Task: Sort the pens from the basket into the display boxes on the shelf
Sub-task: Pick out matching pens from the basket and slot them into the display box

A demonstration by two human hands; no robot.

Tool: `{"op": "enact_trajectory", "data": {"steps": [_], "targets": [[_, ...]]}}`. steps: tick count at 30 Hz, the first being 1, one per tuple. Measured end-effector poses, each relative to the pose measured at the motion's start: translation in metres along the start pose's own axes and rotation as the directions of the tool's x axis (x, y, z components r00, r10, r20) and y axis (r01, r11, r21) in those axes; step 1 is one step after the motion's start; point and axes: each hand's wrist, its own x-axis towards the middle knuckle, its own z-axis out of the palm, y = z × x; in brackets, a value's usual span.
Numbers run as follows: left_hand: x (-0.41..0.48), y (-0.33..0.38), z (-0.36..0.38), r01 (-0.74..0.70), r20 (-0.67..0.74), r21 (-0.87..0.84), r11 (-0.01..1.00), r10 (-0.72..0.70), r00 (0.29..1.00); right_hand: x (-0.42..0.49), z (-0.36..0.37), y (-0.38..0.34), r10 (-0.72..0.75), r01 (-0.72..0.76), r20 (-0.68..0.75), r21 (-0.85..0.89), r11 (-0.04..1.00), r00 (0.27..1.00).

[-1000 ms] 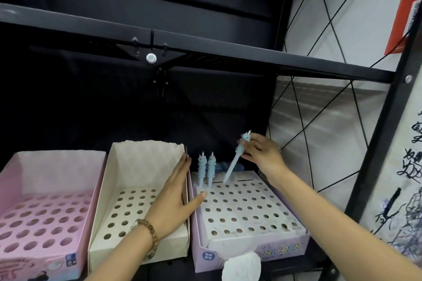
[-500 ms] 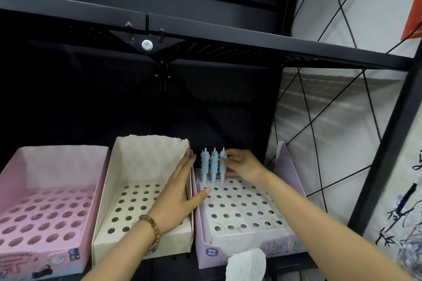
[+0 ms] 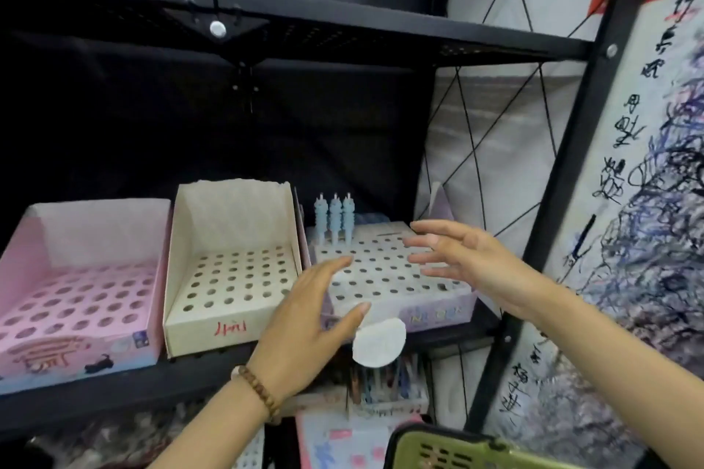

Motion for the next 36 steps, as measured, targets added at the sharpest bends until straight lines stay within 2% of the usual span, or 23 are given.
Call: {"op": "enact_trajectory", "data": {"steps": [5, 8, 10, 13, 16, 20, 24, 27, 29, 32, 34, 36], "targets": [[-0.088, 0.022, 0.055, 0.018, 0.274, -0.181, 0.983, 0.033, 0.961, -0.105, -0.004, 0.052, 0.205, -0.214, 0.118, 0.070, 0.974, 0.972], [-0.126, 0.025, 0.084, 0.071, 0.390, -0.228, 0.971, 0.024, 0.921, -0.154, 0.004, 0.107, 0.410, -0.424, 0.197, 0.032, 0.905, 0.891], [-0.141, 0.021, 0.100, 0.111, 0.455, -0.197, 0.974, -0.010, 0.890, -0.178, 0.009, 0.149, 0.527, -0.527, 0.187, -0.055, 0.848, 0.829], [-0.157, 0.013, 0.115, 0.085, 0.483, -0.093, 0.992, -0.030, 0.875, -0.206, 0.016, 0.205, 0.635, -0.607, 0.110, -0.211, 0.766, 0.764], [-0.163, 0.008, 0.120, 0.119, 0.474, -0.111, 0.987, -0.053, 0.879, -0.222, 0.026, 0.232, 0.668, -0.602, 0.179, -0.314, 0.734, 0.722], [-0.164, 0.002, 0.124, 0.143, 0.469, -0.141, 0.980, -0.062, 0.881, -0.238, 0.035, 0.247, 0.720, -0.513, 0.340, -0.524, 0.680, 0.605], [-0.166, -0.001, 0.125, 0.154, 0.463, -0.135, 0.979, -0.075, 0.883, -0.257, 0.028, 0.255, 0.755, -0.319, 0.351, -0.748, 0.582, 0.553], [-0.165, -0.002, 0.125, 0.149, 0.465, -0.138, 0.979, -0.069, 0.883, -0.272, 0.008, 0.254, 0.787, -0.329, 0.372, -0.758, 0.564, 0.491], [-0.166, -0.002, 0.125, 0.158, 0.469, -0.133, 0.978, -0.078, 0.880, -0.281, -0.001, 0.255, 0.778, -0.301, 0.371, -0.769, 0.563, 0.507], [-0.164, -0.002, 0.124, 0.127, 0.475, -0.101, 0.987, -0.065, 0.877, -0.289, -0.001, 0.262, 0.706, -0.224, 0.361, -0.776, 0.590, 0.609], [-0.160, 0.001, 0.124, 0.089, 0.474, -0.088, 0.992, -0.037, 0.880, -0.288, -0.002, 0.263, 0.660, -0.234, 0.333, -0.751, 0.618, 0.673], [-0.157, 0.007, 0.125, 0.063, 0.463, -0.093, 0.994, -0.013, 0.886, -0.285, -0.005, 0.259, 0.642, -0.265, 0.294, -0.732, 0.628, 0.709]]}}
